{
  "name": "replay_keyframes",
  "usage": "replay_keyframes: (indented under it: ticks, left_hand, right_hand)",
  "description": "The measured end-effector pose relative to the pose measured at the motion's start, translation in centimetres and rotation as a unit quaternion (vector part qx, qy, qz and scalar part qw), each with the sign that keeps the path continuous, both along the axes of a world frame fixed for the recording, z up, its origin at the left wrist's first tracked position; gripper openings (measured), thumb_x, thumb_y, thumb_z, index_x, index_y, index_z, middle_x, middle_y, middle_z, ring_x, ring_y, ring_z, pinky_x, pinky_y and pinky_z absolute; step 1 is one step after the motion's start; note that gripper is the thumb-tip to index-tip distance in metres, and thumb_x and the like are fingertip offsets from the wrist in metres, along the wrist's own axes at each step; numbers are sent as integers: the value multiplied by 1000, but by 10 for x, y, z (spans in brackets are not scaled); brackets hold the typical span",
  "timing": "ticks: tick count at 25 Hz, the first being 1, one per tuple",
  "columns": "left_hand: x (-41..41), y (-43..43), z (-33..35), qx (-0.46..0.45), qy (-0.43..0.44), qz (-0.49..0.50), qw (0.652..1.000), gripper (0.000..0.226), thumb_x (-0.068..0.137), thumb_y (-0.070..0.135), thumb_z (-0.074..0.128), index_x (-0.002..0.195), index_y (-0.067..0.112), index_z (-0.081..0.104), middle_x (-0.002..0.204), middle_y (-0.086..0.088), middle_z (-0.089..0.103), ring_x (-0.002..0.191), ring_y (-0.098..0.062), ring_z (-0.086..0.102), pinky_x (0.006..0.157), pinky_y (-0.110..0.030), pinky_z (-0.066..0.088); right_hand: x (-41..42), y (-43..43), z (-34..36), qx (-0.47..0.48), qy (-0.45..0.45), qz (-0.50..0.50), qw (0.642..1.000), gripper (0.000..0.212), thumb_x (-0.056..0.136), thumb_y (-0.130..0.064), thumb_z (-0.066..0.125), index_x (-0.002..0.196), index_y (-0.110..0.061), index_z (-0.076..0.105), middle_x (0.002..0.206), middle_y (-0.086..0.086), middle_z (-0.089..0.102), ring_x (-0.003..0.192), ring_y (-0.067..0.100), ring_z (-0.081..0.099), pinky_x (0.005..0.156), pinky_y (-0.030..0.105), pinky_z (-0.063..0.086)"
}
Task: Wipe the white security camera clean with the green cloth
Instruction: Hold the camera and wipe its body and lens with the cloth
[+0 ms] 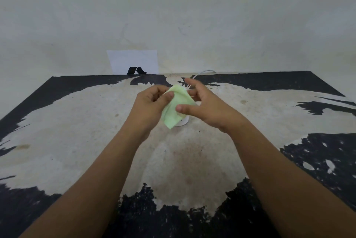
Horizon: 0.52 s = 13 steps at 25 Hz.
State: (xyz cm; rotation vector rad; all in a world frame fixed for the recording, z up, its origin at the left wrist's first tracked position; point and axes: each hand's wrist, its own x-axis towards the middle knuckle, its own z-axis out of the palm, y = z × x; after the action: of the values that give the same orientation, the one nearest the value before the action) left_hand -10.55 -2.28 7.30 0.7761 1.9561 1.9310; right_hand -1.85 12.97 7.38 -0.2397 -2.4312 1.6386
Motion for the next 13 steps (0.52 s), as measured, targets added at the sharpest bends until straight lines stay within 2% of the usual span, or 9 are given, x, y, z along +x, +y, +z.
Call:
replay_keyframes:
  ticks: [3,5,7,9,11,13]
  left_hand:
    - [-7,9,11,12,11,-16,1000,10,92,22,56,90,18,65,82,1,65,74,-12,59,66,-25,51]
    - [-20,12,-1,-14,-5,43,999,12,94,30,52,96,22,60,88,3,61,79,-16,58,71,-29,52]
    - [-31,13,-19,-68,-19,78,994,20,92,37,51,108,25,53,99,-1,58,88,-20,59,78,-35,52]
    - [-35,18,-31,-100,-41,64,992,38,90,42,53,123,25,43,107,-5,56,97,-22,60,85,-38,53]
    - [-37,23,-36,-103,-49,49,992,46,89,42,55,128,23,39,109,-8,57,101,-22,60,83,-36,53]
    - [-39,28,-39,-94,-58,45,993,44,88,41,57,125,22,41,112,-9,60,102,-21,61,78,-32,52]
  right_hand:
    - [-8,8,6,-65,29,-39,997,23,84,-21,67,107,-20,66,103,3,72,99,21,68,93,41,53]
    - [-15,16,8,-103,71,-126,984,11,88,-19,61,98,-17,66,98,7,71,97,28,67,88,43,56]
    - [-26,24,10,-37,104,-212,971,12,90,-22,55,93,-14,63,92,9,66,93,33,64,84,44,56]
    - [-36,24,13,99,108,-259,955,15,93,-17,47,96,-10,60,85,6,59,81,29,56,72,31,46]
    - [-44,16,16,182,98,-216,954,26,93,-8,41,110,-12,61,91,3,60,81,21,52,62,23,34]
    - [-49,5,10,224,56,-105,967,36,92,-8,43,124,-16,59,110,2,65,92,16,54,68,19,36]
